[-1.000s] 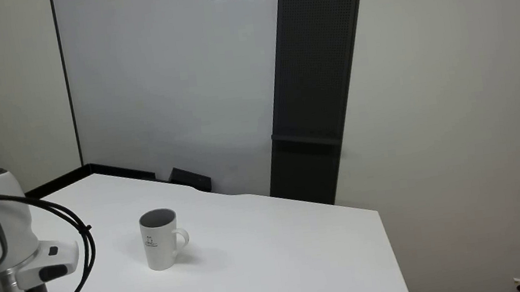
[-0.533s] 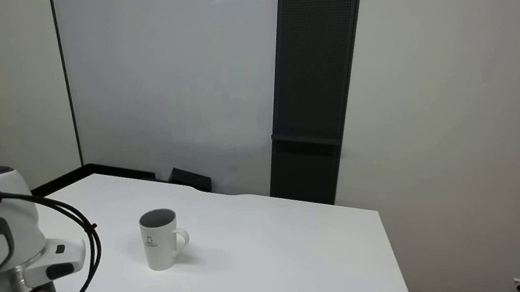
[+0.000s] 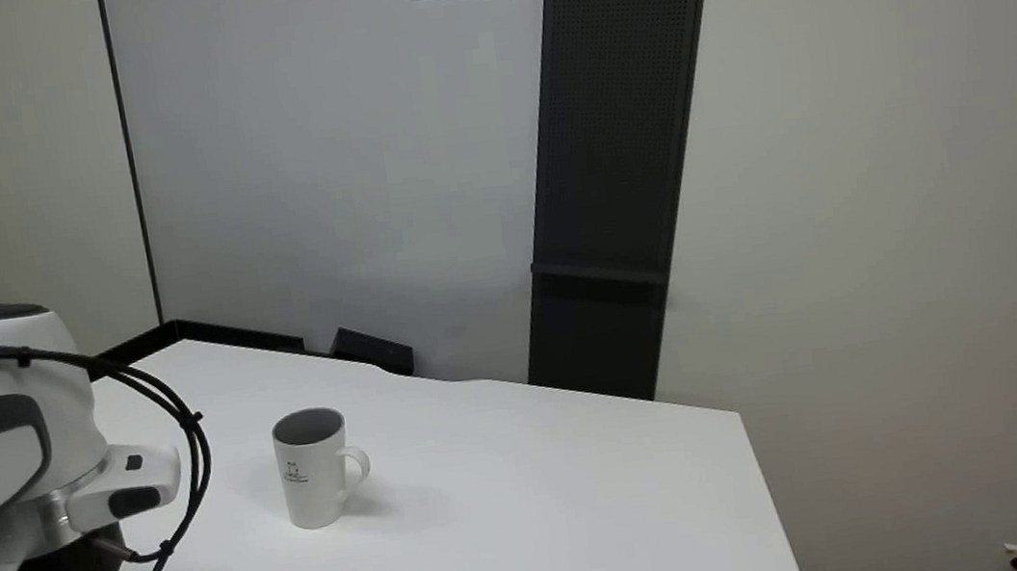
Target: Put the marker in the mug and then remove it and put it back on the table
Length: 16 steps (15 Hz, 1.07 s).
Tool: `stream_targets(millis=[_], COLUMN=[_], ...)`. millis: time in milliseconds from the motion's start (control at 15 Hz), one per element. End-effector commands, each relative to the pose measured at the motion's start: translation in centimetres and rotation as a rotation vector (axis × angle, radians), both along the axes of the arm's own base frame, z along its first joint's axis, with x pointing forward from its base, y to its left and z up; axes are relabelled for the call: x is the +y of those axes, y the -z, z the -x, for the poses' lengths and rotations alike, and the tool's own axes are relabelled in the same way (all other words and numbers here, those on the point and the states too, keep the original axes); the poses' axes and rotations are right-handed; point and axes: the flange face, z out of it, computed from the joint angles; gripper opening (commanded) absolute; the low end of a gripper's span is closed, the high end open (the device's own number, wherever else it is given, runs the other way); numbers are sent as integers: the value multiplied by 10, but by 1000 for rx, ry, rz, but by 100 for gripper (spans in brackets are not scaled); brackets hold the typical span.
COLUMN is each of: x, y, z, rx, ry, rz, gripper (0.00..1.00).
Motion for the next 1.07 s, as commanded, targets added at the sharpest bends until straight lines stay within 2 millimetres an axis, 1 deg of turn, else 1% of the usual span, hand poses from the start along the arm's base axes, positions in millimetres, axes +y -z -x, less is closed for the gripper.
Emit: stream_targets(millis=[0, 67, 267, 467, 533, 600, 667, 733, 867, 1000], x=[7, 8, 10, 9, 9, 9, 9, 9, 8, 8], y=[-11, -12, -14, -11, -10, -9, -10, -10, -11, -9], z=[-9, -10, -11, -10, -10, -10, -10, -10, -9, -8], rx=[17, 19, 22, 29, 31, 33, 36, 39, 42, 44], ry=[-6, -8, -12, -11, -12, -11, -10, -11, -11, -9], rz=[2, 4, 0, 0, 2, 3, 3, 3, 3, 5], gripper=[47, 51, 69, 87, 43, 47, 46, 42, 28, 17])
